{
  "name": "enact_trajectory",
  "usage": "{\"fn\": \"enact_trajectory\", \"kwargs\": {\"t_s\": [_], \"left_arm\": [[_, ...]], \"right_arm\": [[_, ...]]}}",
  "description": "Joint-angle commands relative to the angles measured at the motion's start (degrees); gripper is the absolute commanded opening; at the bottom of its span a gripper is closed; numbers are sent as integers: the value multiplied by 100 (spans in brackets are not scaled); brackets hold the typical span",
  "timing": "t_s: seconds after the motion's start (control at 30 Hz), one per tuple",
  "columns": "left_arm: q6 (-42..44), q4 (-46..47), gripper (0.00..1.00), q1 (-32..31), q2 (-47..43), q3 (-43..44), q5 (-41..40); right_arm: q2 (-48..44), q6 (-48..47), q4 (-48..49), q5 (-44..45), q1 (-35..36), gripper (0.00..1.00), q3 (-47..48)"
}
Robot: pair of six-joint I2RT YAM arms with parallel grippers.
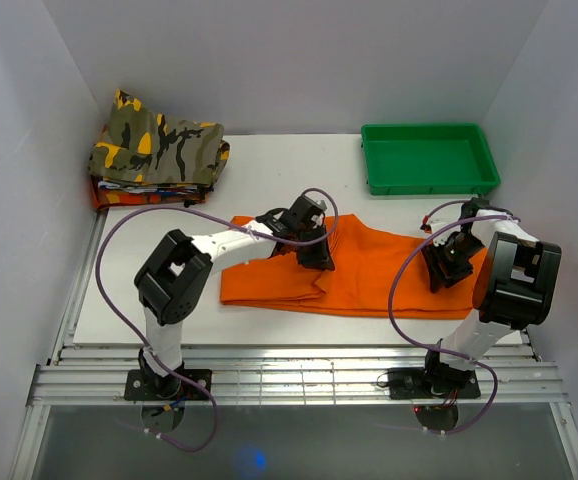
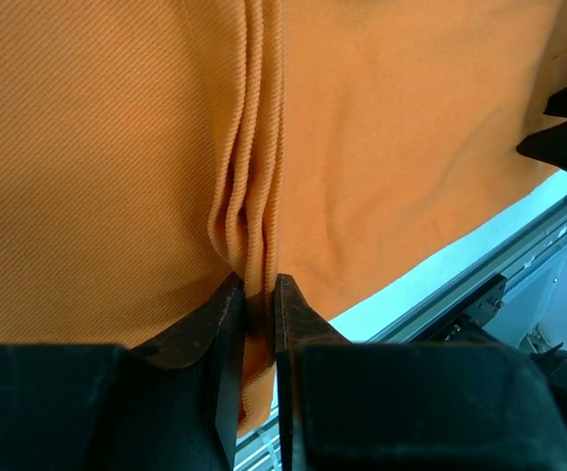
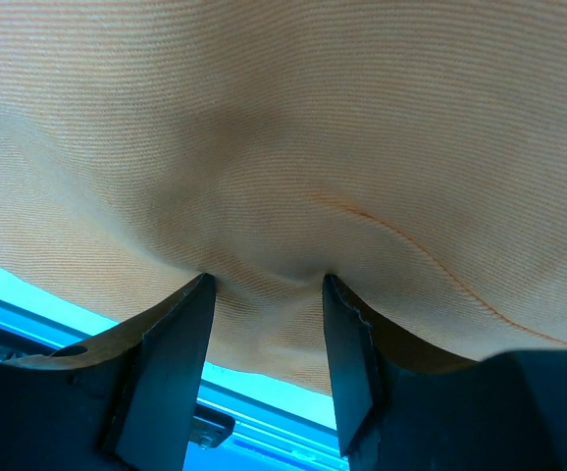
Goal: Fold and stack the trousers
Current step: Fold the trousers
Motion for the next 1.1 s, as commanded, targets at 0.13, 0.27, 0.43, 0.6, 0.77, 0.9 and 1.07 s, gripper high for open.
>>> {"fn": "enact_trajectory", "kwargs": {"t_s": [0.13, 0.27, 0.43, 0.6, 0.77, 0.9, 1.07], "left_arm": [[3, 214, 41, -81, 263, 540, 235], [300, 267, 59, -72, 176, 759, 374], [767, 311, 70, 15, -421, 620, 604], [1223, 250, 78, 937, -1413, -118, 1191], [2357, -241, 87, 2484, -2030, -602, 2525], [3289, -971, 87, 3433, -2303, -953, 3002], [3817, -1297, 87, 4506, -2541, -1235, 3328]], "right_arm": [[13, 92, -10, -520, 110, 54, -104], [-66, 127, -124, -634, 154, 54, 19], [-355, 241, -326, -1003, 259, 53, 387], [-804, 845, -345, -2012, 592, 49, 827], [-1112, 2006, 619, -2585, 1269, 50, 802], [-946, 2991, 1568, -2761, 2199, 52, 547], [-225, 3922, 2318, -2796, 2702, 51, 450]]}}
